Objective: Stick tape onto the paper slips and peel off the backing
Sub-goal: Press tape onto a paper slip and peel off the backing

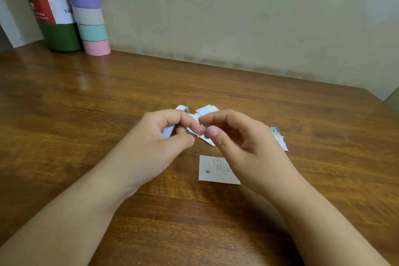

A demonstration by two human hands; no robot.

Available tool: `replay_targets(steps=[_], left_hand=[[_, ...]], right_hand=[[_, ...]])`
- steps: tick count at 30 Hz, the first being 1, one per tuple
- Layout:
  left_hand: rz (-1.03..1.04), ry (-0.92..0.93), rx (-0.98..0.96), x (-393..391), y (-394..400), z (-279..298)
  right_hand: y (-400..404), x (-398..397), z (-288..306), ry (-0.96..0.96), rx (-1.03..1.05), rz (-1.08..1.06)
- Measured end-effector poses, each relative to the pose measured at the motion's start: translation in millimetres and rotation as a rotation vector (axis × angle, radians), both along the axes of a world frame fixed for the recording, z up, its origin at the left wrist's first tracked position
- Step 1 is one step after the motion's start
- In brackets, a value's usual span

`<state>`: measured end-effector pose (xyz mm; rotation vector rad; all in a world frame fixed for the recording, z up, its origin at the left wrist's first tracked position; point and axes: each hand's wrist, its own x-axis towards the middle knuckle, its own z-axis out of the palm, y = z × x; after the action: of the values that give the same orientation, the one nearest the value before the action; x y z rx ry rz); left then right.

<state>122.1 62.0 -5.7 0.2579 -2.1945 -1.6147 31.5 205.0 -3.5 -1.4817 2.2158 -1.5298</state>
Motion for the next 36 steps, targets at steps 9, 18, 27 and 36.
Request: replay_targets(steps=[9, 18, 27, 36], left_hand=[[-0.023, -0.011, -0.008, -0.2, 1.5, -0.7], [0.053, -0.052, -0.288, 0.1, 5.4, -2.9], [0.041, -0.218, -0.548, -1.8, 0.9, -12.9], [0.084, -0.114, -0.607, -2.0, 0.2, -17.9]], right_hand=[[0.2, 2.2, 0.2, -0.060, -0.035, -0.032], [2.9, -1.0, -1.0, 0.043, 0.050, -0.083], [4.2, -4.1, 7.8, -0.436, 0.093, -0.032], [13.3, -27.9, 8.4, -0.854, 0.460, -0.085]])
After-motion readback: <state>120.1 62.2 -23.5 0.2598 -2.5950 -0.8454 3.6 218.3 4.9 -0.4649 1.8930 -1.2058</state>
